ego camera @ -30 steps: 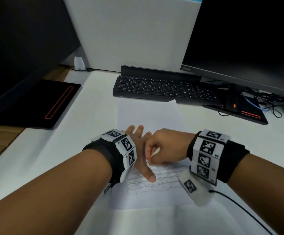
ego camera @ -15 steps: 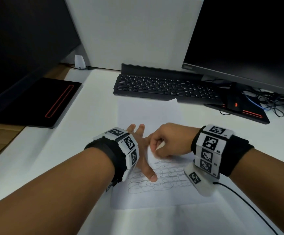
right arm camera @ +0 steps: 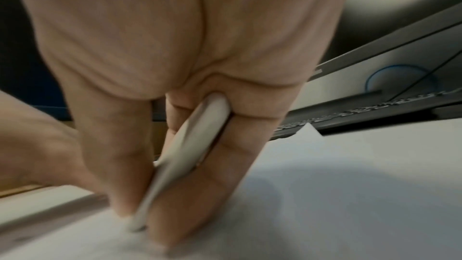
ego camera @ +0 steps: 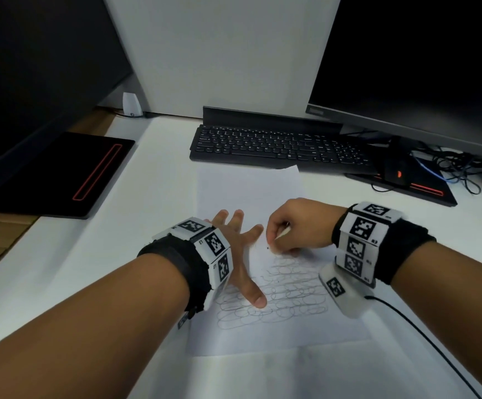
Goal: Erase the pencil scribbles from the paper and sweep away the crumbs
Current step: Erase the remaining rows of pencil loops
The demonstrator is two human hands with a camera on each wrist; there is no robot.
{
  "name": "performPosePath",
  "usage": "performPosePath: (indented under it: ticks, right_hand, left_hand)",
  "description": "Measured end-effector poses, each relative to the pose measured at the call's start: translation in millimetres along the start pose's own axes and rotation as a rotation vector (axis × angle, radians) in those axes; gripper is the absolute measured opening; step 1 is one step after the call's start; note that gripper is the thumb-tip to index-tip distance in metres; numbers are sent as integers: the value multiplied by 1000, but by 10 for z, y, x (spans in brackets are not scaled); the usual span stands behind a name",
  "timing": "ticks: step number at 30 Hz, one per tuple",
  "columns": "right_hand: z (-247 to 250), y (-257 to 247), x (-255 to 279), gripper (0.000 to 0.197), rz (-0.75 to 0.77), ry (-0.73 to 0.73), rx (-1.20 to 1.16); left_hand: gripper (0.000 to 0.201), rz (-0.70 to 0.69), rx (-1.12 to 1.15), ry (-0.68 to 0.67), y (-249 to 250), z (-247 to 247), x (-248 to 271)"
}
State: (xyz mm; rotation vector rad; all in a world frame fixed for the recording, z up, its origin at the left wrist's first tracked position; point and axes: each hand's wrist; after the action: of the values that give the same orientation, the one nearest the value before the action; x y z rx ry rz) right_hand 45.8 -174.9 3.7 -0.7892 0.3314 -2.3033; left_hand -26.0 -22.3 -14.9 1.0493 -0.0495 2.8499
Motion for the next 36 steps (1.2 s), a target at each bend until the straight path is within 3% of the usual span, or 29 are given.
performPosePath:
  ticks: [4,9,13,17,22,26,30,34,36]
  right_hand:
    - [-172,-168,73,5,90,-141,22]
    - [-6,11,21,4,-3,8,-15]
    - [-165,-144,52,5,96,-135,34]
    - [-8,11,-5,4,6,-22,-33]
    - [-143,-76,53,4,93,-124,12]
    - [37,102,24,3,-20,2,-44]
    - [-133,-12,55,5,76,-132,5]
    - [32,146,20,2,-14,-9,-42]
    - [1,119,26,4,-1,-20,-38]
  left_hand:
    - [130,1,-4,-21,-3,14,-8]
    - [130,4,5,-10,5,8,11]
    - [129,0,-3,-22,8,24,22]
    - [130,10,-5,-13,24,14,24]
    - [130,0,-8,-17,10,17,20]
    - [131,0,0,-9,3,-6,9]
    - [132,-3,-5,-15,-4,9,19]
    - [131,0,6,-11,9,-4,24]
    - [132,2,2,-12,12,2,31]
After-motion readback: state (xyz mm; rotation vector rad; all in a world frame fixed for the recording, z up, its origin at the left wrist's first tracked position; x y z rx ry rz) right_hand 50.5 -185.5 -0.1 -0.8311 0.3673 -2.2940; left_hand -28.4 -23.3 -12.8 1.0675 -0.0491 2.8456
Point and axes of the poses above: each hand's wrist, its own x-axis away from the middle knuckle, its own z-axis out of the back of the hand, y = z × x, and after that the axes turned 4 degrees about -y, right-handed
